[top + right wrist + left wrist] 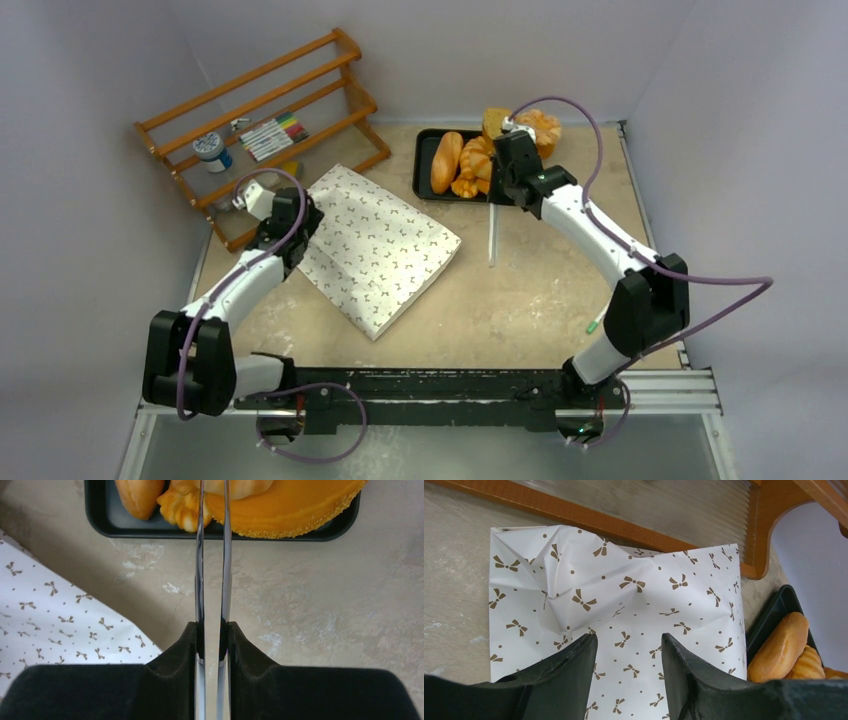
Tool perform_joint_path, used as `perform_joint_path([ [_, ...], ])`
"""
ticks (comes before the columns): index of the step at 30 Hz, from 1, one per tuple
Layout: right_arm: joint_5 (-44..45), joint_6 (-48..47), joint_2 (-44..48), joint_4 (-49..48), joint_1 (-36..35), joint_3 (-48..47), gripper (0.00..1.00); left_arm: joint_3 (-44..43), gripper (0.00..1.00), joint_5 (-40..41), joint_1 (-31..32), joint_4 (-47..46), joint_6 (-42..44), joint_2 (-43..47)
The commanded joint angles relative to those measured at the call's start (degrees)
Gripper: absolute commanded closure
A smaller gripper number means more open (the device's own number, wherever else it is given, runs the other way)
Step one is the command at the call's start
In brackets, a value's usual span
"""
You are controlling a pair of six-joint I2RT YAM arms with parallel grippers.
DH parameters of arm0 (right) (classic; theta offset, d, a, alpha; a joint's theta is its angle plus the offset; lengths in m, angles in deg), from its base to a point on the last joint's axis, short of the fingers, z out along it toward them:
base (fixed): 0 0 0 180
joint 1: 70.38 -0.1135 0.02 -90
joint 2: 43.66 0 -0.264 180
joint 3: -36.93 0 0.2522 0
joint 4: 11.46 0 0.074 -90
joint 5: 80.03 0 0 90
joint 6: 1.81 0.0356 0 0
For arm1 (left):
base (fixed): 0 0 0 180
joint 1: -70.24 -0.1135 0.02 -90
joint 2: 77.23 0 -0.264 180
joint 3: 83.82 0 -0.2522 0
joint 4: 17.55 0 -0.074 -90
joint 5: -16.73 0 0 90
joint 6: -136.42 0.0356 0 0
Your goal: Take the fake bread out of the paper bag
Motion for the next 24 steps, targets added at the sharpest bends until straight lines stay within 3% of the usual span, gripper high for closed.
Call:
perform_joint_path([
  [1, -3.9, -3.3, -1.9, -3.9, 3.5, -2.9, 1.0, -1.7, 0.5, -1.0, -0.3, 0.2, 1.1, 2.5],
  [10, -6.9, -4.4, -7.1, -4.8, 7.0, -4.0, 1.0, -1.7, 0.49, -1.5, -0.3, -0.1, 1.1, 2.9],
  [17, -7.1, -4.0, -9.4, -4.5, 7.2, -3.6, 0.7, -1.5, 0.49, -1.9, -0.3, -0.9, 1.0, 2.3],
  [24, -7.7, -3.6, -10.7, -4.3, 7.4, -3.2, 0.63, -1.2, 0.49, -2.2, -0.3, -1.5, 0.9, 1.7],
])
